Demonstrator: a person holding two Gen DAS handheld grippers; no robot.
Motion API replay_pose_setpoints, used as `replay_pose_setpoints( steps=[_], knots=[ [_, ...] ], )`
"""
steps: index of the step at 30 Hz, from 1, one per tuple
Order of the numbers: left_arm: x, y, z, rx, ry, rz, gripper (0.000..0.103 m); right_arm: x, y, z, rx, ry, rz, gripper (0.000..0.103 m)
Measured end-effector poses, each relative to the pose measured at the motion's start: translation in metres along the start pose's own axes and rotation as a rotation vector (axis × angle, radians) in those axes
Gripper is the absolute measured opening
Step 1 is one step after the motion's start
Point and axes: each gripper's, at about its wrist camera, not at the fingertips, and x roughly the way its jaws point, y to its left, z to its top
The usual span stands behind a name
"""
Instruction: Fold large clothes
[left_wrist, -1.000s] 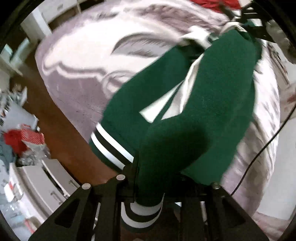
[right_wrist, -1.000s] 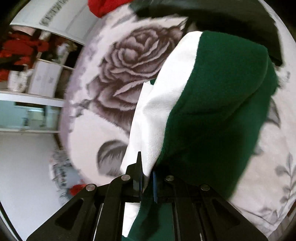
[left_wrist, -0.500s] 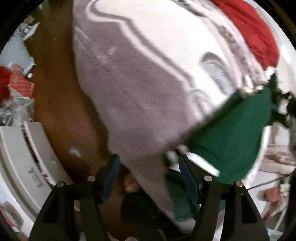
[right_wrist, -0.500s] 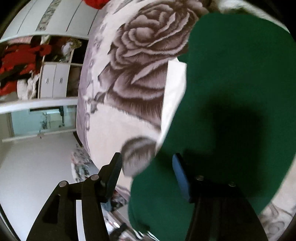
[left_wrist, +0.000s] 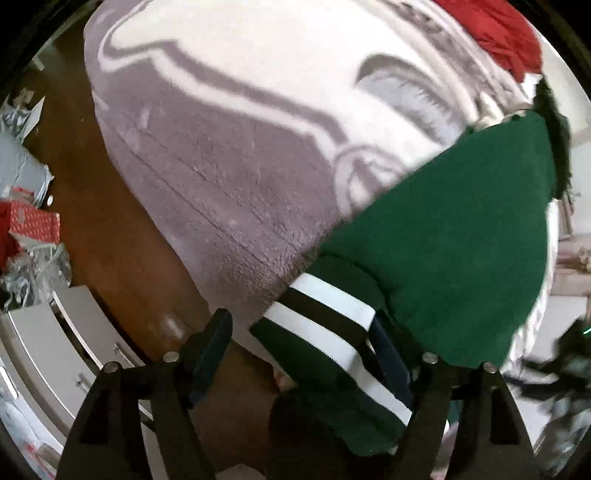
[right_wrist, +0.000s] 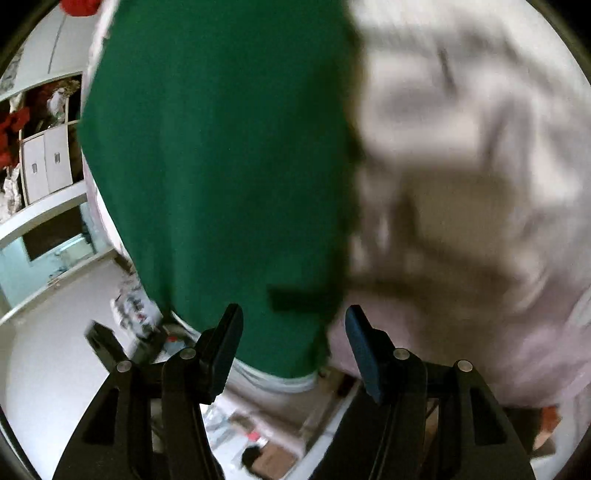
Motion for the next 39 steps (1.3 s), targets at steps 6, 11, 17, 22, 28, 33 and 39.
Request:
replay_pose_setpoints(
  steps=[6, 11, 17, 22, 28, 33, 39],
  knots=[
    [0.004, -0.026, 0.0, 0.105, 0.008, -0.042, 0.075, 0.08, -0.024, -0.04, 0.049, 0.104, 0.187, 0.063],
    [0.03, -0.048, 0.013, 0.169, -0.017, -0.036, 0.047, 0.088, -0.033, -0.057, 0.086, -0.002, 0.271, 0.032],
    [-0.017, -0.051, -0.011, 0.115, -0.038, -0.227, 0.018, 0.053, -0.035, -0.094, 0.085, -0.038, 0.337, 0.018],
    [0.005, -0.034, -0.014, 0.075, 0.046, -0.193, 0.022, 0.039, -0.031, -0.093, 0.025, -0.025, 0.217, 0.017],
    [-0.031, -0.076, -0.018, 0.207, 0.087, -0.012, 0.046, 0.036, -0.037, -0.062, 0.078, 0.083, 0.179, 0.036],
    [-0.082, -0.115, 0.007, 0.319, 0.047, 0.002, 0.079, -0.051, -0.042, -0.052, 0.042, -0.072, 0.205, 0.051],
    [-0.063, -0.201, 0.113, 0.402, -0.011, -0.128, 0.079, -0.125, -0.054, 0.01, 0.11, -0.234, 0.17, 0.052]
  ],
)
